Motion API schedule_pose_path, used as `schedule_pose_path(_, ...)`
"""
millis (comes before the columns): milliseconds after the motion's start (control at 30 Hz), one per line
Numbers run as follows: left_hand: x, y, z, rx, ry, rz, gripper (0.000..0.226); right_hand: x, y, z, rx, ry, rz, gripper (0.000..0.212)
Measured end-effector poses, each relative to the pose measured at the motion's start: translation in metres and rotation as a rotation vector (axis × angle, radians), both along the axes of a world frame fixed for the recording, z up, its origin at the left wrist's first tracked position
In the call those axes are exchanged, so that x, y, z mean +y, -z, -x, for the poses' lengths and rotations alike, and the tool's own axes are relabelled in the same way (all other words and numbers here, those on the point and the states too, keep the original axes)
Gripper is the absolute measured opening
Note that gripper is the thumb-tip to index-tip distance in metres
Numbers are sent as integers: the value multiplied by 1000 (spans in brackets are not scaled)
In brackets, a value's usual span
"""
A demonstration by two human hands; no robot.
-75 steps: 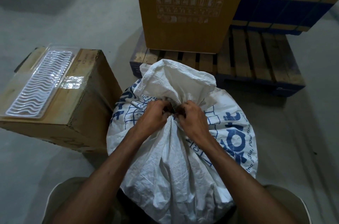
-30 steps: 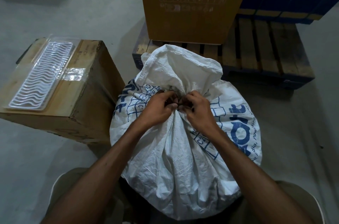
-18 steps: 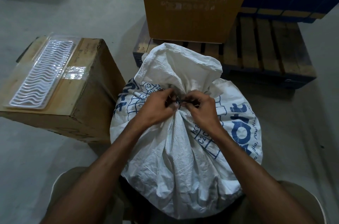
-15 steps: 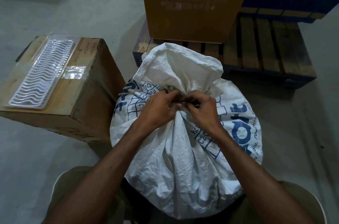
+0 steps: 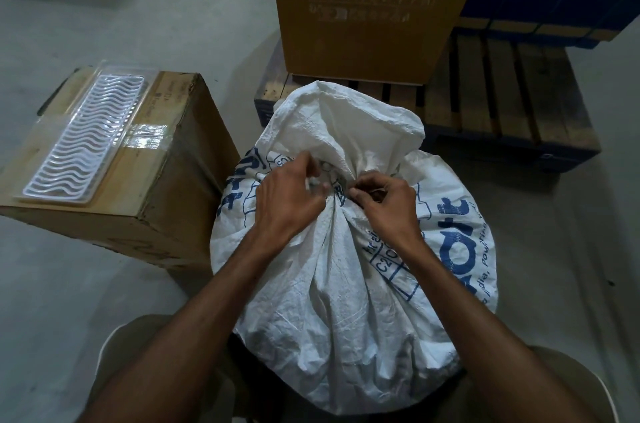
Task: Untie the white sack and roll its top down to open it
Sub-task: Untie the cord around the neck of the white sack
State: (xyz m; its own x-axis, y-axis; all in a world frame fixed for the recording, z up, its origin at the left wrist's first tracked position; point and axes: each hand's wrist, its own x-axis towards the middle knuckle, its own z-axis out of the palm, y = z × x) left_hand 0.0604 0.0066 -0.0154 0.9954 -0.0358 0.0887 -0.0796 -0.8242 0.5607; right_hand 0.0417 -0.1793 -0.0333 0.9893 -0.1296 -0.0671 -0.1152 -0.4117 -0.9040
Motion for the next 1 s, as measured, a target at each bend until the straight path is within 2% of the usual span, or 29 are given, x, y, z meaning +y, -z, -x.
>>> schedule_pose_path(67,-1,-2,4,-180,28,-190,24,-1,-3,2,-2,12,12,10)
schedule_pose_path(167,-4,-3,7,-299,145,-162,22,-2,-7,4,8,40,8,11)
schedule_pose_path(267,-6,4,11,-97,346,-109,22,-3,-9,5,26,56,-13,12)
schedule_pose_path(367,-10,10,8,27,387,-88,23,-4,-13,4,40,97,-62,13)
schedule_pose_path(533,-16,13,3,-52,309,-19,23,-12,-27,0,30,146,-257,12)
schedule_pose_path(700,-37,7,18,-69,366,67,42,-21,-48,17,29,126,-507,14)
schedule_pose_path(900,-44,-17,54,-161,431,289,15,-20,-79,52,-36,178,-774,14)
schedule_pose_path(1000,-30,-34,82,-185,344,363,11,-16,-99,73,-76,203,-768,12)
